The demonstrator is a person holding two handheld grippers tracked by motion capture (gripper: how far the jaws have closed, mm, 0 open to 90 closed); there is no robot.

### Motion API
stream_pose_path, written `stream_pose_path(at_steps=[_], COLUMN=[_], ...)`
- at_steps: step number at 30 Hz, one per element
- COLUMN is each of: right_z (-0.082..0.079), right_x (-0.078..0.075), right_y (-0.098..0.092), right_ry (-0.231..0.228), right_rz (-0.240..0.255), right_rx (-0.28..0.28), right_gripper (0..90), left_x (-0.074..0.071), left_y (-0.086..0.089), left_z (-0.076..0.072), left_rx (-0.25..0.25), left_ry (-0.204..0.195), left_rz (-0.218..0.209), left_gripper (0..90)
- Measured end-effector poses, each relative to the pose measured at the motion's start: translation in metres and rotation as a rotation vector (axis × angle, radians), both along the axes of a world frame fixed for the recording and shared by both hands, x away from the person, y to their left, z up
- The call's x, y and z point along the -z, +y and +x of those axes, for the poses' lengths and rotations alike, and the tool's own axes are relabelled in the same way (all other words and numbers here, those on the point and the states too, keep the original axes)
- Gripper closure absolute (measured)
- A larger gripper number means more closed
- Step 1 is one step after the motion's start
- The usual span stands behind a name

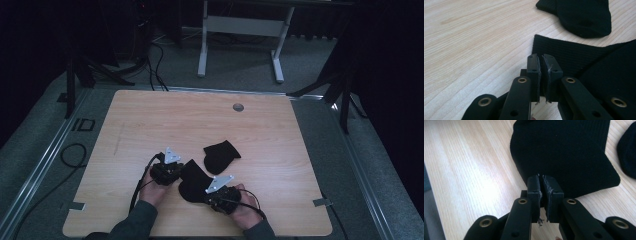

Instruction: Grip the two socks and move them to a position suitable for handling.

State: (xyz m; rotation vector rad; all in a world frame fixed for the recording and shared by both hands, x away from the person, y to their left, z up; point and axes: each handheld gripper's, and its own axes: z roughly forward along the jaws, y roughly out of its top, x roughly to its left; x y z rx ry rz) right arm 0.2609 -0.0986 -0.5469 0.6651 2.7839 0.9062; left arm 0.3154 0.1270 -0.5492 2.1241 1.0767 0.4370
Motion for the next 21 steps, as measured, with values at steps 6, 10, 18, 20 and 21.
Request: stream_pose_path(at_steps=[6,10,18,20,21], right_z=[0.002,0.007,0.019,0.021,0.021], right_x=[-0.001,-0.001,-0.002,-0.003,-0.003], right_y=[-0.009,-0.019,-0.039,-0.041,-0.041], right_ry=[0.009,0.008,-0.003,-0.027,-0.027], right_rz=[0.0,-0.008,-0.007,-0.029,-0.029], right_rx=[0.001,0.028,0.168,0.203,0.203], right_gripper=[83.7,83.6,84.3,83.9,83.9], left_x=[0.004,0.004,0.004,0.005,0.005], left_y=[-0.01,-0.013,-0.012,-0.014,-0.014], left_z=[-0.003,-0.005,-0.012,-0.016,-0.016], left_rx=[0.058,0.077,0.094,0.099,0.099], left_ry=[-0.003,0.001,0.03,0.037,0.037], left_rz=[0.063,0.081,0.049,0.038,0.038], left_gripper=[82.7,82.3,82.1,81.6,80.6])
